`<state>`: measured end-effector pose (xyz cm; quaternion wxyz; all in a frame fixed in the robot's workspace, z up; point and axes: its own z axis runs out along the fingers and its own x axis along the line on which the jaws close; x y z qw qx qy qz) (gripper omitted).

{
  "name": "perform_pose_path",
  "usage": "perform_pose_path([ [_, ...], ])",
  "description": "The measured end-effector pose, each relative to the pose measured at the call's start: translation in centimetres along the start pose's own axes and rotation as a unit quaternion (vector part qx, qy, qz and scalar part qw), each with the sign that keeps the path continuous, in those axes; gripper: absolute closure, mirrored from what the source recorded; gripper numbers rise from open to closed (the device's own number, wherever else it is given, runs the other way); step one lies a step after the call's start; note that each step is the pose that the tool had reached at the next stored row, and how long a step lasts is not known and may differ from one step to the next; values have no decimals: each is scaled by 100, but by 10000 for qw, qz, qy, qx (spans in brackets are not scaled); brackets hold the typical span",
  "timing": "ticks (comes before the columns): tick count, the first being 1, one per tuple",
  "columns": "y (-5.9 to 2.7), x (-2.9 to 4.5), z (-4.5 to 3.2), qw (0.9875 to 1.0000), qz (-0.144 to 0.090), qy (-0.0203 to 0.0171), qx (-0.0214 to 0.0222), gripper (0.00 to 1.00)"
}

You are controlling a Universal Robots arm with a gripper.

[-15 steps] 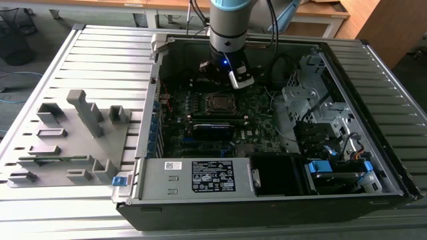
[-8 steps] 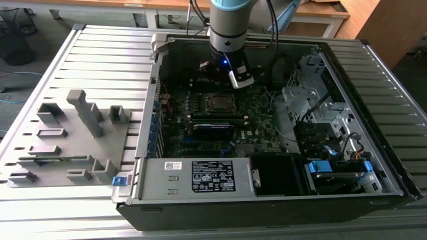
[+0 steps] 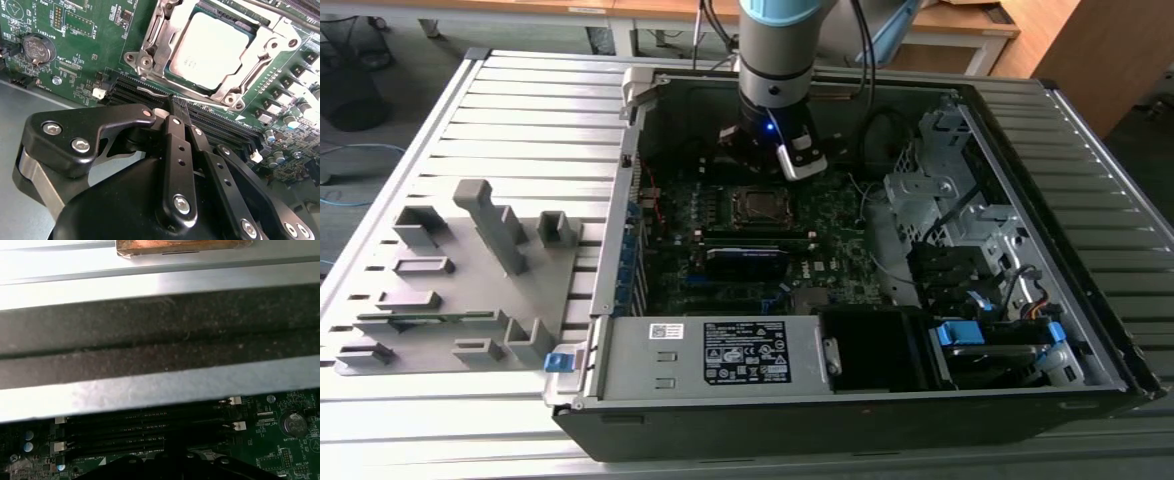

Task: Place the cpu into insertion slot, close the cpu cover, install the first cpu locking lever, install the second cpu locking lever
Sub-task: 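Install the first cpu locking lever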

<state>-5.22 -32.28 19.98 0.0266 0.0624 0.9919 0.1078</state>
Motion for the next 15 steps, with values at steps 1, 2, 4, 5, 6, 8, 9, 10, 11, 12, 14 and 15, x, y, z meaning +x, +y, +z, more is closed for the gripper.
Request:
perform_pose_path([
  [1,-1,0,7,10000,0,0,3,89],
  [2,-3,1,11,10000,0,-1,7,89],
  [4,-4,1,17,10000,-1,-2,15,89],
  [5,-4,1,18,10000,-1,-2,20,89],
  [6,-5,1,18,10000,-1,-2,23,89],
  [8,-5,1,21,10000,-2,-3,27,89],
  [9,-5,1,24,10000,-2,-4,26,89],
  [10,-6,1,29,10000,-2,-7,26,89],
  [11,-8,2,35,10000,-3,-12,26,89],
  [12,-9,2,40,10000,-4,-16,26,89],
  [14,-11,2,45,10000,-6,-20,28,89],
  [15,-11,2,45,10000,-6,-20,29,89],
])
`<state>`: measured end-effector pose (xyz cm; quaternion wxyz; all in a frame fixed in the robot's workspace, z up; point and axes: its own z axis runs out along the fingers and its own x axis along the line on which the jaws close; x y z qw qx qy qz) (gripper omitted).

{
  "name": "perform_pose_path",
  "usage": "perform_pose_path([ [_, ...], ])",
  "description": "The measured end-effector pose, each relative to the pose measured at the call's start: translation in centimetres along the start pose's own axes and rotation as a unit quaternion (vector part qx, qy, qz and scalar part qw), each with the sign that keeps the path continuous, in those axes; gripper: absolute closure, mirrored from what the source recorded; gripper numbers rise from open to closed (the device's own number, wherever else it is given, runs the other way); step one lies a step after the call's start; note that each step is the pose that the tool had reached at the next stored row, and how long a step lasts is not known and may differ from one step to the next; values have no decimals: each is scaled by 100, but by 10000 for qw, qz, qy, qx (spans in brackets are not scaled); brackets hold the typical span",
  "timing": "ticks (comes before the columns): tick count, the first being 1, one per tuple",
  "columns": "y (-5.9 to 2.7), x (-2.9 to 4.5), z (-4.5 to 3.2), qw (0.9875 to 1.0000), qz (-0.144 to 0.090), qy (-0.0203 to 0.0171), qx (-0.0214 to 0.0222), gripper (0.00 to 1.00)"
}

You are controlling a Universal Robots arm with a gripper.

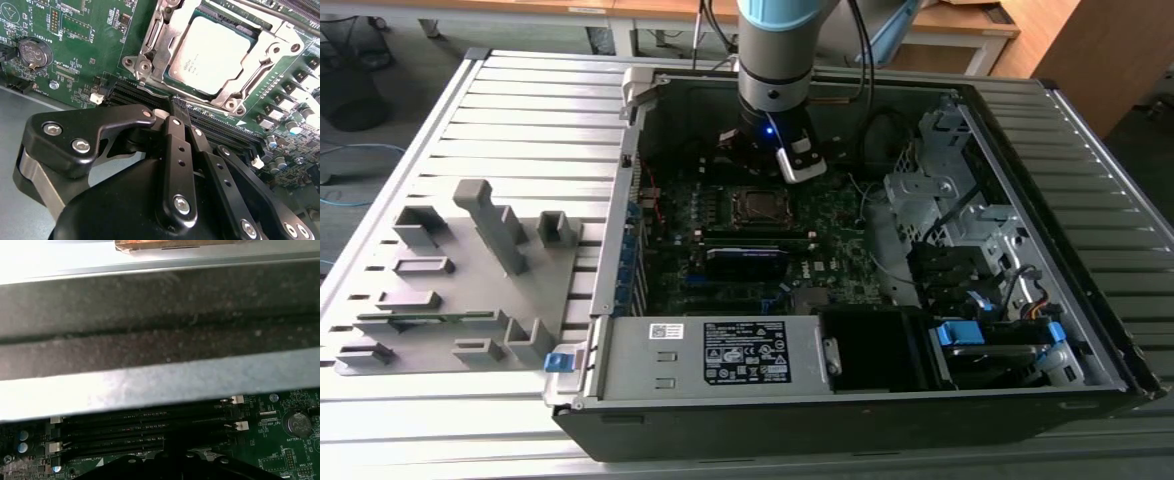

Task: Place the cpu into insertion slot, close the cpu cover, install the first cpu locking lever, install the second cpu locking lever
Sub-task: 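Install the first cpu locking lever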

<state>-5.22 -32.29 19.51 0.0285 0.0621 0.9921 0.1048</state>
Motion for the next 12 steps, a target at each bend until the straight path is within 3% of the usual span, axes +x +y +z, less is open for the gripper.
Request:
perform_pose_path([
  [6,3,0,-13,10000,1,-1,-1,89],
  [12,22,-4,-95,10000,0,-1,-2,89],
])
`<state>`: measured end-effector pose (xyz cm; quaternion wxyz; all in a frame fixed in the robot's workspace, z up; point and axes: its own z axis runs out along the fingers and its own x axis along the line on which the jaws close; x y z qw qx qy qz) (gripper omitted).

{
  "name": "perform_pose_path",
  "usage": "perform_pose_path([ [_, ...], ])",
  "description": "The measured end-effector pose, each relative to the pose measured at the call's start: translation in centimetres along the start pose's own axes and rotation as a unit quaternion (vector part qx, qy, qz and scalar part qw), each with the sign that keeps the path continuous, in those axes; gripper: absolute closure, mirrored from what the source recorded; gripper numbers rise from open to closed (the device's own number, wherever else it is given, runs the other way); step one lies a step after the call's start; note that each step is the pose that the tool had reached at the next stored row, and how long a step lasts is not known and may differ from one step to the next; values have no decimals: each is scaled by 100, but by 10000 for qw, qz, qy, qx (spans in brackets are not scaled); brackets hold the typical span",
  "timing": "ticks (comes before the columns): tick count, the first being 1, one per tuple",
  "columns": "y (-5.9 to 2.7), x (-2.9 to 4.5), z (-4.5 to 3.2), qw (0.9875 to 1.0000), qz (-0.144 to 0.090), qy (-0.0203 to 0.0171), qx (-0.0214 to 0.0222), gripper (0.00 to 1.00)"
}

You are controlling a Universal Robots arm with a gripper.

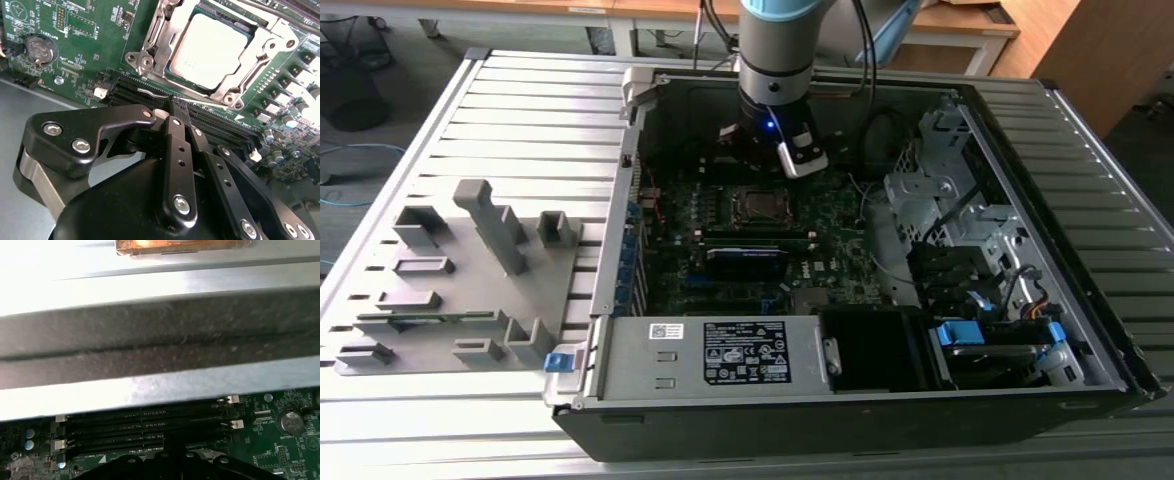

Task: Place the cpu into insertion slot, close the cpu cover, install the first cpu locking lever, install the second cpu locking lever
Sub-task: 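Install the first cpu locking lever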

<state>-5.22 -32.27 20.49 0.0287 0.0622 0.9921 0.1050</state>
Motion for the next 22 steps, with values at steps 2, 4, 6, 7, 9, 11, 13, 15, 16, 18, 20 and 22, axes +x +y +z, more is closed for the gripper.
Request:
perform_pose_path([
  [2,7,-1,-33,10000,0,0,0,89],
  [4,11,-2,-49,10000,0,0,0,89],
  [6,11,-2,-49,10000,0,0,0,89],
  [7,11,-2,-49,10000,0,0,1,89],
  [9,10,-2,-48,10000,18,-4,4,89],
  [11,9,-2,-44,10000,45,-11,8,89],
  [13,7,-2,-38,10000,77,-19,17,89],
  [15,6,-1,-32,9999,120,-31,43,89],
  [16,5,-1,-28,9999,147,-39,60,89],
  [18,3,-1,-20,9997,200,-58,101,89],
  [20,1,-1,-12,9996,252,-75,142,89],
  [22,0,0,-3,9993,307,-90,166,89],
])
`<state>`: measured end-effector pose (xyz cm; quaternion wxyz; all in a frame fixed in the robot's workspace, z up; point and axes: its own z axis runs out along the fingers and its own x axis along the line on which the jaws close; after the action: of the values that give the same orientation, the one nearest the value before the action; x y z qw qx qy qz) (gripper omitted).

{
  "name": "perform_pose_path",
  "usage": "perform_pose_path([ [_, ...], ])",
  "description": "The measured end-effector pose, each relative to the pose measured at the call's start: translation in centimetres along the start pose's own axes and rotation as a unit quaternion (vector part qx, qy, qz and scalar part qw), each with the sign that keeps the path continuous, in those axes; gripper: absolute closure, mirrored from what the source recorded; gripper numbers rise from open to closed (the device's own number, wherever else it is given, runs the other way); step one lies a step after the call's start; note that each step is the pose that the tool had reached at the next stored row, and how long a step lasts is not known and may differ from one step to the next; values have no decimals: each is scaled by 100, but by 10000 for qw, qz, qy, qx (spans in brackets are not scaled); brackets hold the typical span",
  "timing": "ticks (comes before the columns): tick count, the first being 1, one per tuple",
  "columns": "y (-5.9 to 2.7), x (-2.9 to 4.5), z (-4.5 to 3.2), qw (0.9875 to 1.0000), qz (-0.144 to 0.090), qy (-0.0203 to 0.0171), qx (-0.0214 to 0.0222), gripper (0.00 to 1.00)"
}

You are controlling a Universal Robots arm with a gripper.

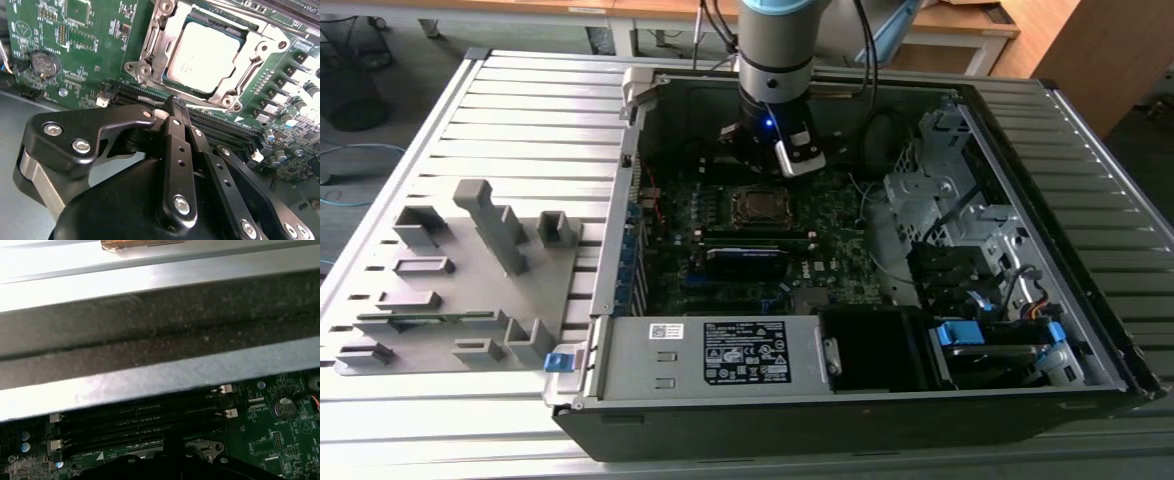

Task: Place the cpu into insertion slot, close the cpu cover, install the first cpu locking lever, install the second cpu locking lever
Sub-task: 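Install the first cpu locking lever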

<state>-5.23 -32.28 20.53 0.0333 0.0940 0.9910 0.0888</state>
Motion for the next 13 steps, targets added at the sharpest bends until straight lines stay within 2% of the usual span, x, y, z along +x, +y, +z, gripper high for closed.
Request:
perform_pose_path([
  [6,24,4,2,10000,49,-9,4,89],
  [13,35,2,-49,10000,82,-15,5,89],
])
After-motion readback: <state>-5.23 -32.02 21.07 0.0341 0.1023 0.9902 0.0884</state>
